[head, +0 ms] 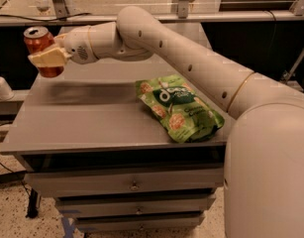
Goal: Pick coke can
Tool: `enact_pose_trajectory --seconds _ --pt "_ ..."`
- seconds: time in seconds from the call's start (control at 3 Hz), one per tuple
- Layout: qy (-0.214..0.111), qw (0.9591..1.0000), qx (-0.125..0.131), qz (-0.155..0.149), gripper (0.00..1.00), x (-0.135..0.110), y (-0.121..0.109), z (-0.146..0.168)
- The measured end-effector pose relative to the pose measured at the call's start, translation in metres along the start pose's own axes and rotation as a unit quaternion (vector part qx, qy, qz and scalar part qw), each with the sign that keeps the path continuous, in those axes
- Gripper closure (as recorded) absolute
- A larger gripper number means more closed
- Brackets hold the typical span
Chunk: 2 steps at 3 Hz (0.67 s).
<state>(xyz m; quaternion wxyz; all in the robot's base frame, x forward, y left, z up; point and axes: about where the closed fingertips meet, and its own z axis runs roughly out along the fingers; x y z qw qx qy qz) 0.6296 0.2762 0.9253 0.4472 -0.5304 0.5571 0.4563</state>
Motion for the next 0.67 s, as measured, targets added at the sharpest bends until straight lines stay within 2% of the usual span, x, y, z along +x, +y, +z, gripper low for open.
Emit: enact_pose_trajectory --seconds 0.33,0.67 --pt "0.001 0.9995 0.020 -0.026 1.00 -0.0200 -0.0098 -0.0352" --pt "0.001 0.9994 0.021 -0.029 1.00 -0.0226 -0.0108 -0.0388"
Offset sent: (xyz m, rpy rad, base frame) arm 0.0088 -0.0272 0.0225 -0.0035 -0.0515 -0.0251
